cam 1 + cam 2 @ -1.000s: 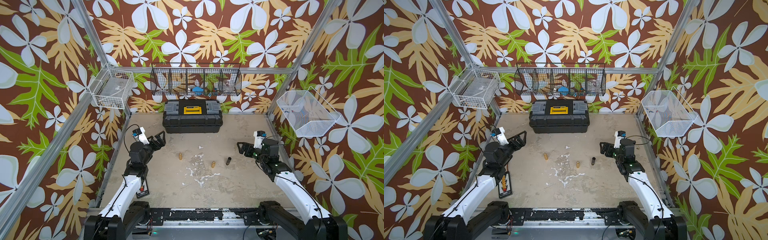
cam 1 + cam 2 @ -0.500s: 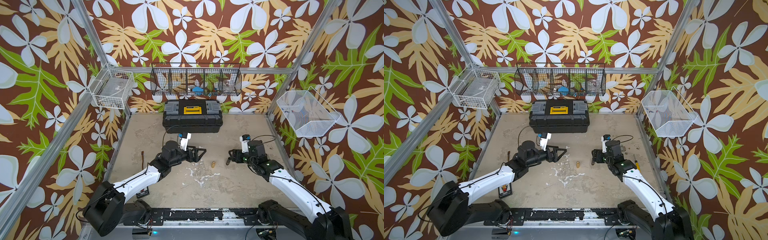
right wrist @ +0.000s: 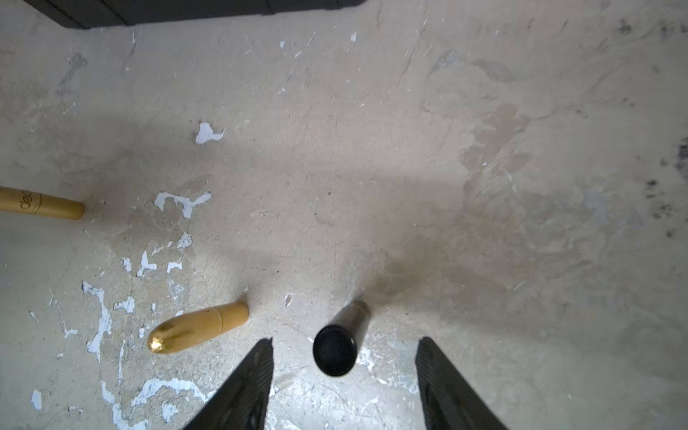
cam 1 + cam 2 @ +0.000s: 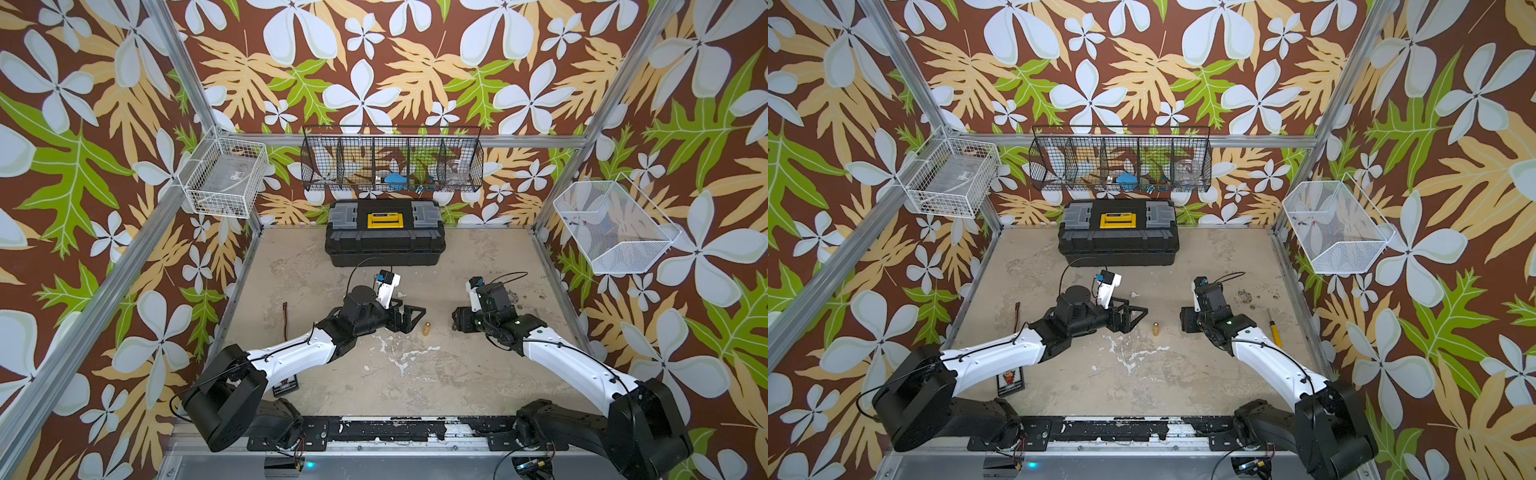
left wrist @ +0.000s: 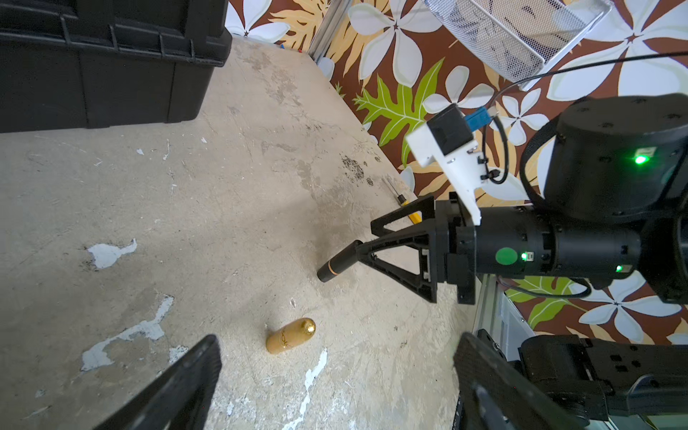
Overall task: Open the lipstick cap
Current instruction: Pick up the lipstick at the center of the board.
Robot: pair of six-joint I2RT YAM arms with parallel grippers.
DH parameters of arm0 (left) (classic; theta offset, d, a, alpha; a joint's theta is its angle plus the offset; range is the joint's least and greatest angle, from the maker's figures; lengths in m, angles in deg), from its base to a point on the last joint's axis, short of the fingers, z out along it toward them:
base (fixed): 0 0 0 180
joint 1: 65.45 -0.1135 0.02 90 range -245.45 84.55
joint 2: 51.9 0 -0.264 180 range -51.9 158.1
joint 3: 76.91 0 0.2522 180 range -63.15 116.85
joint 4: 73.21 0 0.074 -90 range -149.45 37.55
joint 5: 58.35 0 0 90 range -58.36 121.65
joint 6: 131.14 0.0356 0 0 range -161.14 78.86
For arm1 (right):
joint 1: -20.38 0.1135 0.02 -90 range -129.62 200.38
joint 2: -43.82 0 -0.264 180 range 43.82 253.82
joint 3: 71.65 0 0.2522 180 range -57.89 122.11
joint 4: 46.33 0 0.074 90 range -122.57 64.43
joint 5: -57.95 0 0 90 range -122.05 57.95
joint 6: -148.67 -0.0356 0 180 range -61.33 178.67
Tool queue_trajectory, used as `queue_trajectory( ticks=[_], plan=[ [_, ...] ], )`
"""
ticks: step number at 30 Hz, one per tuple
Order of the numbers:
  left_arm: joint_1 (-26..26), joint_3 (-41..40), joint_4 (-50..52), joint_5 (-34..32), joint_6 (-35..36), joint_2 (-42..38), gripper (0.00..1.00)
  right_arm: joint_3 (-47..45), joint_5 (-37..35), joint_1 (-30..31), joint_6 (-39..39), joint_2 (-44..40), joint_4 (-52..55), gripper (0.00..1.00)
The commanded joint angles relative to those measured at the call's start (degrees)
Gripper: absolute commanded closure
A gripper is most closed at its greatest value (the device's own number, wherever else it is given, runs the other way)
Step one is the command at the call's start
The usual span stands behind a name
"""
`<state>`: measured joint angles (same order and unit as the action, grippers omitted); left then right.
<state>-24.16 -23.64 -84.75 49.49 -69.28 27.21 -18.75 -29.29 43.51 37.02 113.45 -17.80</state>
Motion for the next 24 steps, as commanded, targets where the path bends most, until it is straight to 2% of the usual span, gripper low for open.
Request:
queue_trajectory(
  ticks=[1,10,24],
  plan=[
    [0.01,-0.39,-1.55,-0.65,0.84,-0.22,0.00,0.51,-0.83,0.43,0.60,1.19,0.23,0.42],
    [0.01,-1.45,-3.02,-0.36,0.20,-0.72,0.00,1.19,-1.84,1.14,0.72,4.84,0.68,0.49],
    [-0.01,-2.68,-4.01,-1.32,0.14,-2.61,0.00,1.07,-1.73,1.56,1.17,7.27,-0.44,0.50]
  ],
)
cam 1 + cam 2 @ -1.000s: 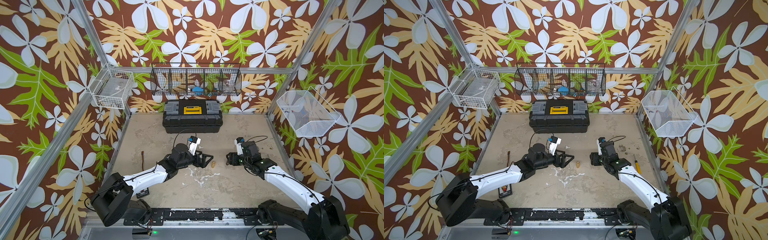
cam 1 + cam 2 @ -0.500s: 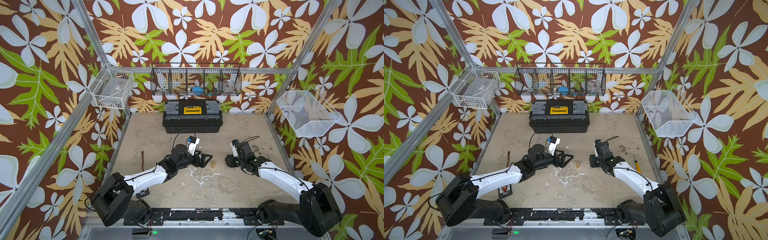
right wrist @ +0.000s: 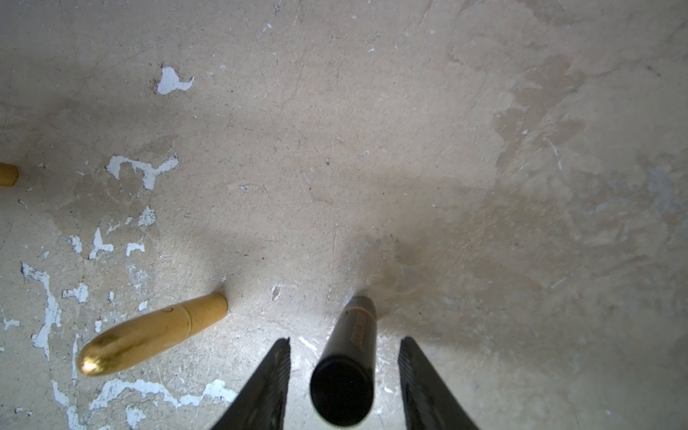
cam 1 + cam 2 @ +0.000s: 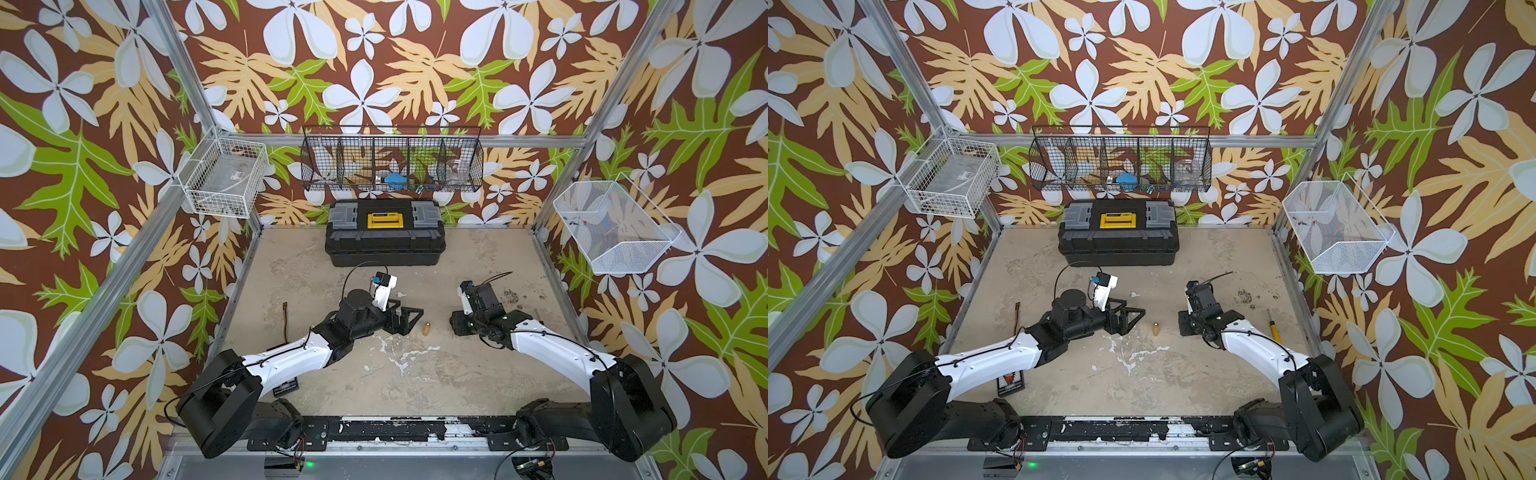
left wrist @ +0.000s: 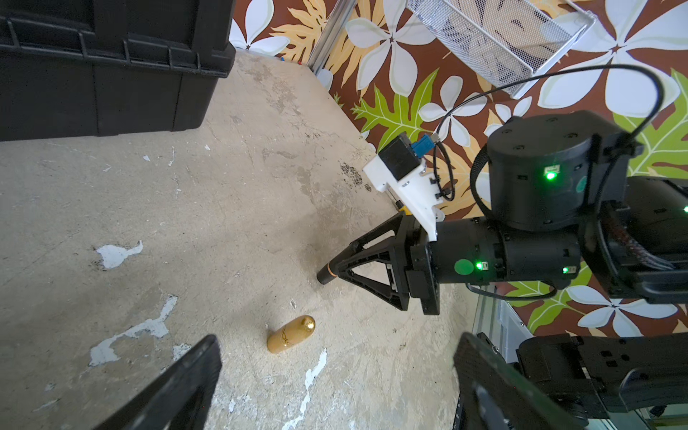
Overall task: Open the lipstick cap
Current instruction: Pick up the lipstick at the center of the board.
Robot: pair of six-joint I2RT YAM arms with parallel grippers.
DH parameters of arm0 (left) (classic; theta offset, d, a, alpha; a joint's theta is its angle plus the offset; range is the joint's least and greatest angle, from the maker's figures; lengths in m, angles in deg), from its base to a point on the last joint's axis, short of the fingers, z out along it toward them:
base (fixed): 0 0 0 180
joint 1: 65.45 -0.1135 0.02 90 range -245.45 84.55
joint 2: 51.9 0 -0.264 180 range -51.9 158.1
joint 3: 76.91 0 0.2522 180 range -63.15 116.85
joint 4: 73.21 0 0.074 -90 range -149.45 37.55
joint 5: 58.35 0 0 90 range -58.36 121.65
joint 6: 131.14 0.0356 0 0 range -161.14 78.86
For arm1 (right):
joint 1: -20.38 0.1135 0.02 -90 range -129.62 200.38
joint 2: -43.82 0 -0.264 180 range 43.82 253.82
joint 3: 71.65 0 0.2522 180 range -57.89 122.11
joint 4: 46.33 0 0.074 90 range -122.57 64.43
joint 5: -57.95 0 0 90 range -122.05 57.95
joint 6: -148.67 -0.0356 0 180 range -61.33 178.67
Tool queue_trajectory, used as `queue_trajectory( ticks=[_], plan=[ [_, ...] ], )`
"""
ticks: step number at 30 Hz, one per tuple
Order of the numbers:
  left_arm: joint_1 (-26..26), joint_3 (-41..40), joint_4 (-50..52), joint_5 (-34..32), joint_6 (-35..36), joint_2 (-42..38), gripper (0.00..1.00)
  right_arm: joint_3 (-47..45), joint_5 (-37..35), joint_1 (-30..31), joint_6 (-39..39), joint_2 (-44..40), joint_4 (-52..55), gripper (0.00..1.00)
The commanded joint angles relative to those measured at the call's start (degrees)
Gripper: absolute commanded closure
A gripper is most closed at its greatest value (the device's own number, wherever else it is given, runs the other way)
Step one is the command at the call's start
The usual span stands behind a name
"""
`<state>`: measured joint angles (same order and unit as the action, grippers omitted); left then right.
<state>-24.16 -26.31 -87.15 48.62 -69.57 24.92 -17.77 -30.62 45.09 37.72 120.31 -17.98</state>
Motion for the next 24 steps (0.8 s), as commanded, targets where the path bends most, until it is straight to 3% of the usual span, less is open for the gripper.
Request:
queue_trajectory(
  ticks=[1,24],
  plan=[
    [0.00,-0.12,-1.56,-0.57,0.42,-0.33,0.00,0.08,-0.48,-0.01,0.47,0.59,-0.26,0.50],
    [-0.04,1.00,-0.86,-0.63,0.94,0.42,0.00,0.88,-2.97,0.04,0.94,3.25,-1.00,0.56]
  ],
)
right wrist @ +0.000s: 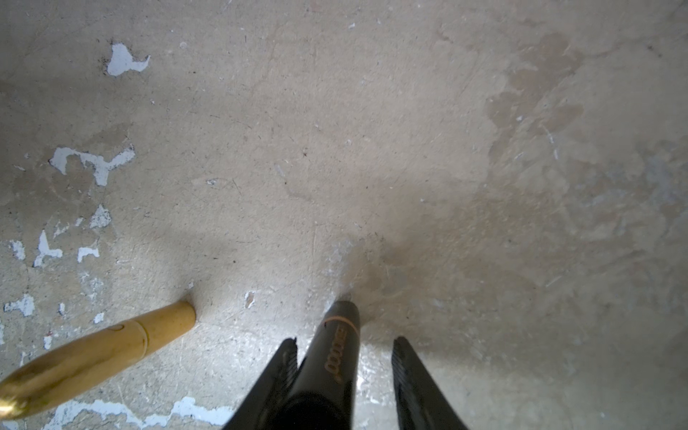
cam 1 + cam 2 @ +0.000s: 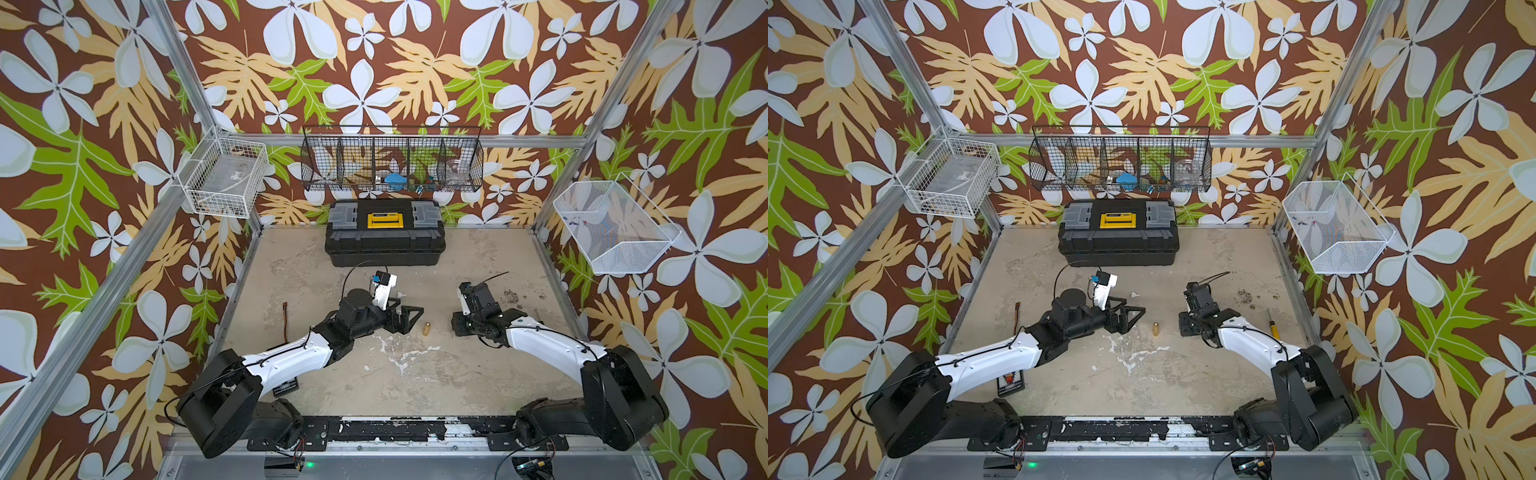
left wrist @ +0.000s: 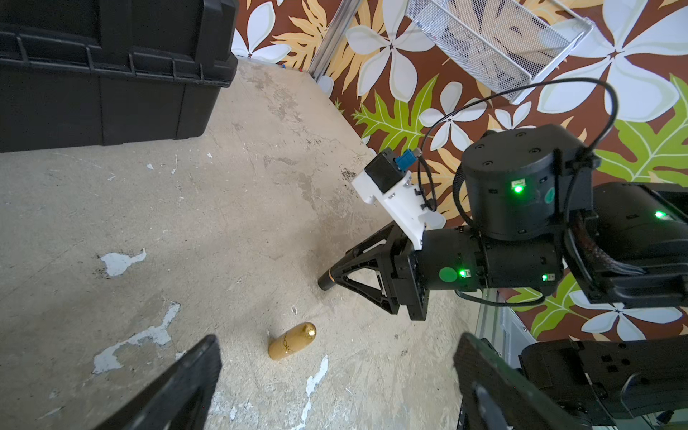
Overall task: Open the lipstick cap
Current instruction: Pick up the lipstick at the center of the board, then open the cover of the lipstick.
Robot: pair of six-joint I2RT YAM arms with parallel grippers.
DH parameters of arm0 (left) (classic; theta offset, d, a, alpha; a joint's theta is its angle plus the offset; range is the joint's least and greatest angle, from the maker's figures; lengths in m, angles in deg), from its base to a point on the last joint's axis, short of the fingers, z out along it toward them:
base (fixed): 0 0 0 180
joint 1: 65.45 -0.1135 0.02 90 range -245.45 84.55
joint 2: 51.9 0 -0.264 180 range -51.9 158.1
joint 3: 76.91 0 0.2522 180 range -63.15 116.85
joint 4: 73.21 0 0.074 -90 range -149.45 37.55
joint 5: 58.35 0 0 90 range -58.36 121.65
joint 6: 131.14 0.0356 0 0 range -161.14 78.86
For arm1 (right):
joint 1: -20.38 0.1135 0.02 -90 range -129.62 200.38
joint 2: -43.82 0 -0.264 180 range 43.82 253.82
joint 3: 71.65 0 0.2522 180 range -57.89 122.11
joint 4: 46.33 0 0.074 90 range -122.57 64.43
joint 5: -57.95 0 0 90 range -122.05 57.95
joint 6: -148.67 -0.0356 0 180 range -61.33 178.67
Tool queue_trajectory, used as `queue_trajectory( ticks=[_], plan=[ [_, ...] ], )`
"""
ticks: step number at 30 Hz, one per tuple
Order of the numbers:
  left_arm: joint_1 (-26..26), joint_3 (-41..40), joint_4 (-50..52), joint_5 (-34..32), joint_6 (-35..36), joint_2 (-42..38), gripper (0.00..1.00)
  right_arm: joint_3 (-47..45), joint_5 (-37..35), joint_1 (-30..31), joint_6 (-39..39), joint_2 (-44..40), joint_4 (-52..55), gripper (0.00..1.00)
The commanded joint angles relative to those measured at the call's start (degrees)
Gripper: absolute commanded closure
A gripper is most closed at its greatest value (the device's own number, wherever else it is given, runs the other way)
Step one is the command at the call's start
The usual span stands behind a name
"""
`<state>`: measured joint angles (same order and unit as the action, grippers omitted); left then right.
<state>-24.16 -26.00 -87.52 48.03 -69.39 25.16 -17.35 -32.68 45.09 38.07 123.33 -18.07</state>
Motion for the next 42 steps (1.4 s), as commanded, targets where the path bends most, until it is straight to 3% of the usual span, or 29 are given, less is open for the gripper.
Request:
queue_trajectory(
  ticks=[1,15,18,27,31,38,42],
  plan=[
    [-0.05,0.75,-0.50,-0.03,0.76,0.34,0.00,0.42,-0.89,0.03,0.68,0.37,-0.90,0.56],
    [0.01,1.06,-0.48,0.14,0.87,0.90,0.00,1.10,-0.52,-0.01,1.31,0.54,-1.18,0.66],
    [-0.02,1.09,-0.46,0.14,0.91,0.89,0.00,1.05,-0.47,-0.01,1.26,-0.15,-0.99,0.74],
    [-0.09,2.66,1.14,-0.08,2.46,0.74,0.00,3.78,0.41,-0.01,0.84,-4.12,3.00,0.74],
    [-0.07,6.15,4.03,0.82,8.99,0.23,0.00,8.96,2.00,-0.01,1.29,-8.27,7.47,0.73],
    [-0.01,11.06,5.09,0.89,27.85,0.11,0.04,20.70,6.31,-0.01,4.25,-11.65,15.05,0.74],
    [-0.07,12.29,5.07,5.34,37.98,1.41,0.16,24.51,11.68,-0.01,5.23,-12.28,17.21,0.75]
  ],
)
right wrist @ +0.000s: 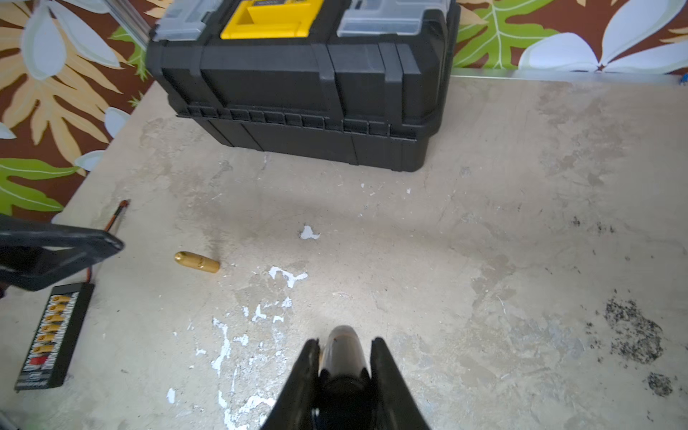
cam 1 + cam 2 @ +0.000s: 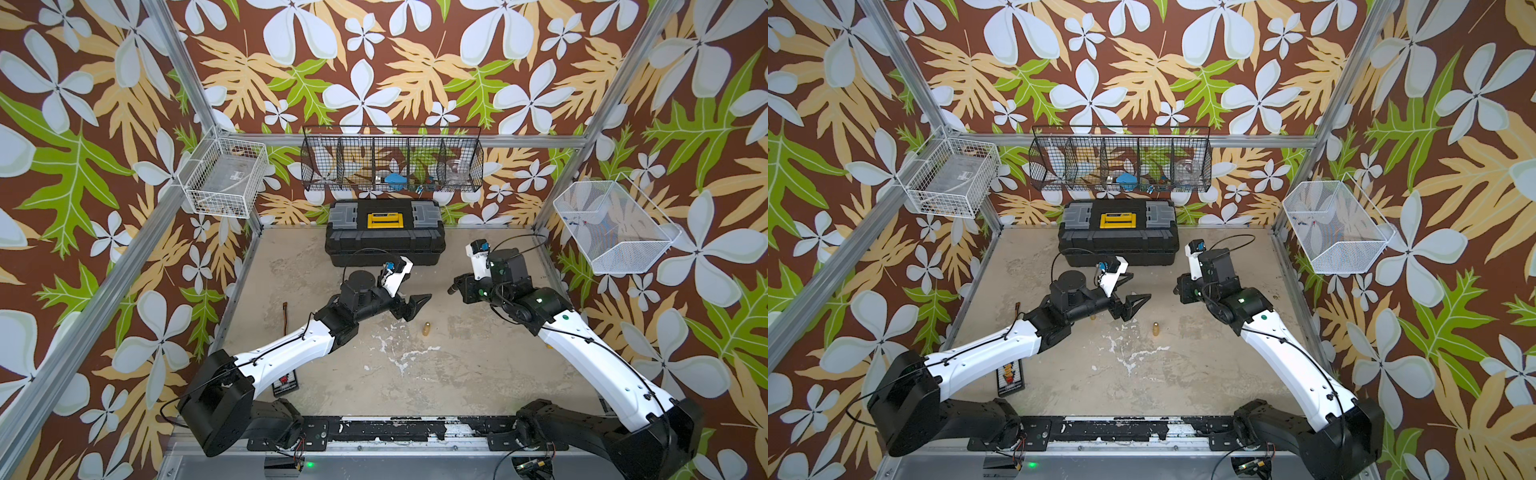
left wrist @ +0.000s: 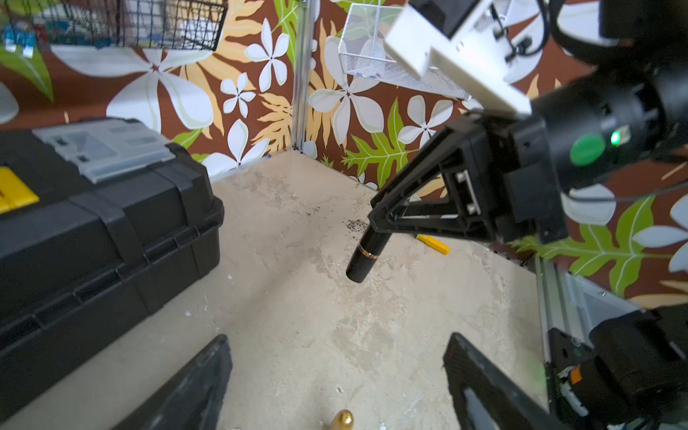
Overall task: Open the lipstick cap
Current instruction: Open the cover of the lipstick.
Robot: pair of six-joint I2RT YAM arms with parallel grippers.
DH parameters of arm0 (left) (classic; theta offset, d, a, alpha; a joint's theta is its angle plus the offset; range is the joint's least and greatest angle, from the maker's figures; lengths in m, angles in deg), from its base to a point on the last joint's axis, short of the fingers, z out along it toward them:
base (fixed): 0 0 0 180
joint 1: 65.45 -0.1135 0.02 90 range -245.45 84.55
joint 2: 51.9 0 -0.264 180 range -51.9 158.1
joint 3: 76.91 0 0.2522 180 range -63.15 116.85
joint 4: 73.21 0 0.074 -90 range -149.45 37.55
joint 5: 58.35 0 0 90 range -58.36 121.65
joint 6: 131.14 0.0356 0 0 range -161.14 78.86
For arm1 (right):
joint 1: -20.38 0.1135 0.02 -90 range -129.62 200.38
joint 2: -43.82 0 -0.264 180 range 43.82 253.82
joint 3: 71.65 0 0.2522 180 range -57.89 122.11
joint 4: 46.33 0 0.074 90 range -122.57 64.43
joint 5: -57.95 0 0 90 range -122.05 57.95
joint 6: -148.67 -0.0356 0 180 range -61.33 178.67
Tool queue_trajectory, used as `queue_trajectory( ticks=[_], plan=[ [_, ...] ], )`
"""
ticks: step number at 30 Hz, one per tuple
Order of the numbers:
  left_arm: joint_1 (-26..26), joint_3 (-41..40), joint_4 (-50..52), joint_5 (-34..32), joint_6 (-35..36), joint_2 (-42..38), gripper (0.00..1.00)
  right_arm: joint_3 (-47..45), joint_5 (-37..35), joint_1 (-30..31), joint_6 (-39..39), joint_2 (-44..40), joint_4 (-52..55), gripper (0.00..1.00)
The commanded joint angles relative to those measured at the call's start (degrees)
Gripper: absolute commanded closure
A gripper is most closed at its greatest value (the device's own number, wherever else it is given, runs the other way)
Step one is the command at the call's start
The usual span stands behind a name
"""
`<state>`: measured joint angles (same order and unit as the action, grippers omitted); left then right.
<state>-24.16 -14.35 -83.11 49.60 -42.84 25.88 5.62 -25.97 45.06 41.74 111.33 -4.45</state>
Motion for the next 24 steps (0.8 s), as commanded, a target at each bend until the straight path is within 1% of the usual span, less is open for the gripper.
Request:
queue_trajectory(
  ticks=[1,3,5,9,13,18,24],
  plan=[
    [-0.04,0.77,0.63,4.88,13.44,1.08,0.17,2.00,6.83,0.03,1.87,-0.31,3.92,0.75],
    [-0.08,0.99,0.67,6.45,16.71,1.68,0.18,3.35,9.65,0.01,1.99,-0.31,4.86,0.75],
    [0.01,1.43,0.67,6.72,18.51,2.45,0.18,4.30,11.10,0.01,2.32,-0.27,5.55,0.75],
    [0.01,3.10,0.66,9.49,20.15,4.48,0.19,5.55,12.65,0.02,3.52,-0.14,6.45,0.77],
    [0.00,5.40,0.68,12.00,18.70,7.05,0.27,5.92,14.25,0.06,4.26,-0.17,6.37,0.76],
    [0.00,7.49,0.38,14.85,16.51,9.66,0.30,5.60,16.59,0.05,4.80,0.05,6.10,0.77],
    [0.01,7.92,-0.69,16.69,13.75,11.55,0.34,4.78,18.08,0.01,4.88,-0.33,4.58,0.77]
  ],
)
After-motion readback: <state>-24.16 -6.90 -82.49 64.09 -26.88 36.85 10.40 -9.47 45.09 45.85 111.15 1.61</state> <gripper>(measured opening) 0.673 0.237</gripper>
